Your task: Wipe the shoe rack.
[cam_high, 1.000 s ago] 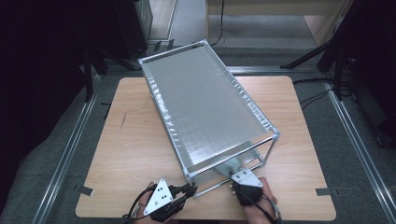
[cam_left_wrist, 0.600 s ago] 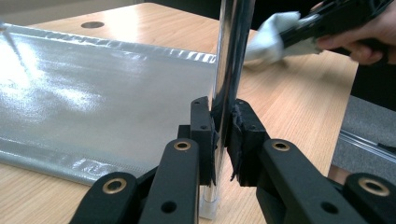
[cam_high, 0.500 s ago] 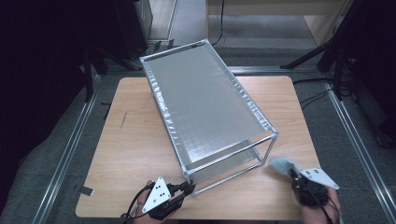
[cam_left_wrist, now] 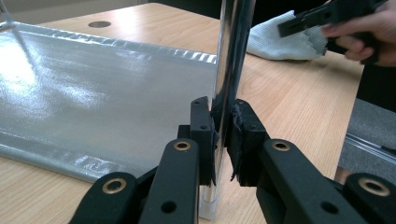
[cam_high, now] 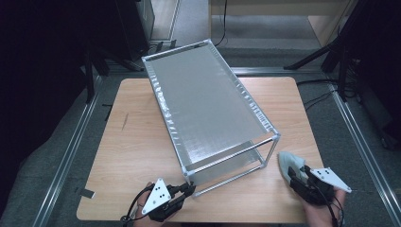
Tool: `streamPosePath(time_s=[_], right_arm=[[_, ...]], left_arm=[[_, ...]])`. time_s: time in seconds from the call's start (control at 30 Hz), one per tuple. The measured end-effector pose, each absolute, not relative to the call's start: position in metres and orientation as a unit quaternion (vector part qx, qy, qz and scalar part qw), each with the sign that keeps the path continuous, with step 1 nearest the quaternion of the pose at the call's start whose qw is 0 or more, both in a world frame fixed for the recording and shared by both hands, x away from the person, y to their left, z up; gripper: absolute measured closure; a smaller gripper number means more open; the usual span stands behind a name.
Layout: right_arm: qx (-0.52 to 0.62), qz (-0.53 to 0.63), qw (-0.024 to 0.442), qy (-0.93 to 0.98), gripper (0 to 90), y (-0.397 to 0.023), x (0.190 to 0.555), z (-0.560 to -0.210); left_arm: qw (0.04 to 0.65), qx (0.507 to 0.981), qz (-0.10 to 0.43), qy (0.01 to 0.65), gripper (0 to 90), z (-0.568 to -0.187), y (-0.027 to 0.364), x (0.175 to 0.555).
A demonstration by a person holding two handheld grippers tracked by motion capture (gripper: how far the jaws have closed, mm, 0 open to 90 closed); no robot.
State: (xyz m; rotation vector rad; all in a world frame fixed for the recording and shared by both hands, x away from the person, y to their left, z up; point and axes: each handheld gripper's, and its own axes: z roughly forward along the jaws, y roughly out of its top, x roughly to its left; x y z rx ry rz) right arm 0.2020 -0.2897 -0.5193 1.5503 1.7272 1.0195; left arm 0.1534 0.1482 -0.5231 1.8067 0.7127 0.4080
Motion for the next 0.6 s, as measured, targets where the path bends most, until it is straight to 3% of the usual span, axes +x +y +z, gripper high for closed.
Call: streamPosePath(time_s=[0.17,0.33,0.43,0.47,0.53,0.6], right_arm=[[0.577,0.398,0.337,0.629,33.9,-0.292,0.188,-0.494],[0.564,0.384,0.326,0.654,43.5,-0.278,0.191,-0.496],[0.586,0.340,0.313,0.666,44.2,-0.272,0.203,-0.513],[0.595,0.329,0.308,0.665,48.3,-0.273,0.207,-0.520],[0.615,0.321,0.304,0.653,67.7,-0.276,0.215,-0.529],[0.626,0.341,0.301,0.633,79.2,-0.279,0.222,-0.531]], left_arm=[[0.546,0.762,0.173,0.301,82.1,-0.523,0.148,0.153],[0.545,0.763,0.174,0.302,82.1,-0.523,0.149,0.154],[0.545,0.762,0.174,0.303,82.1,-0.523,0.150,0.154],[0.544,0.763,0.174,0.303,82.1,-0.523,0.150,0.154],[0.544,0.762,0.174,0.304,82.0,-0.523,0.151,0.154],[0.545,0.762,0.174,0.304,82.0,-0.523,0.151,0.154]])
